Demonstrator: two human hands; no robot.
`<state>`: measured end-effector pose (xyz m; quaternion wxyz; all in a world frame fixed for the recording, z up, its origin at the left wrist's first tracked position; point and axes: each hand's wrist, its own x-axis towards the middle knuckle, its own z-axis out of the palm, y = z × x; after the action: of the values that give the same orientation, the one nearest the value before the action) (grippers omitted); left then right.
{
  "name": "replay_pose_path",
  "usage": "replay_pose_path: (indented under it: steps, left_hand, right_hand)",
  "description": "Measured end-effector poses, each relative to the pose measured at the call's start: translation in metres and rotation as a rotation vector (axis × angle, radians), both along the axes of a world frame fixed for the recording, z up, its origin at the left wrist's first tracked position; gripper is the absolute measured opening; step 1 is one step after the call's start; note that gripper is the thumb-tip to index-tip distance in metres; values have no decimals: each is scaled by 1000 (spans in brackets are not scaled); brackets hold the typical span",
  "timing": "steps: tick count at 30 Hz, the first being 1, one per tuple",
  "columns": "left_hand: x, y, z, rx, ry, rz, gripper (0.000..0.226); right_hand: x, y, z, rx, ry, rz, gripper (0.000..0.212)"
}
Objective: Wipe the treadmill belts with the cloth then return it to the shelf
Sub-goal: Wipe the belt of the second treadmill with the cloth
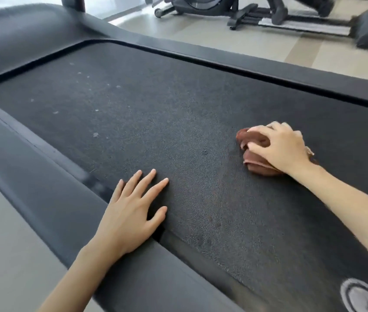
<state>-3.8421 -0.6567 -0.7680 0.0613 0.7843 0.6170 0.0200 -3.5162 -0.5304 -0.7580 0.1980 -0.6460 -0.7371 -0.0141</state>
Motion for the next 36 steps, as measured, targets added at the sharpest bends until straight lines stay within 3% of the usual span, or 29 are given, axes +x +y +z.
replay_pose_path:
  steps: [1, 3, 10, 18, 22, 29, 36]
  left_hand:
    - [0, 0, -1, 8, -4, 2, 68]
    - [-1, 1, -3, 15, 8, -9, 71]
    - [-43, 16, 2, 14, -45, -154, 62]
    - [-80, 18, 5, 40, -89, -142, 76]
    - [-79, 18, 5, 46, -117, -138, 76]
    - [-80, 16, 3, 17, -107, -128, 54]
    - [-82, 20, 1, 18, -94, -97, 54]
  right_hand:
    - [-7, 4, -3, -14, -11, -165, 33]
    - [-32, -9, -6, -20, -34, -275, 33]
    - [-104, -136, 2, -17, 15, 109, 32]
    - [-75, -205, 12, -140, 17, 96, 33]
    - [-106, -193, 10, -62, -22, 22, 33]
    - [-183, -134, -2, -11, -18, -16, 30]
    - [-181, -45, -7, 35, 9, 21, 29]
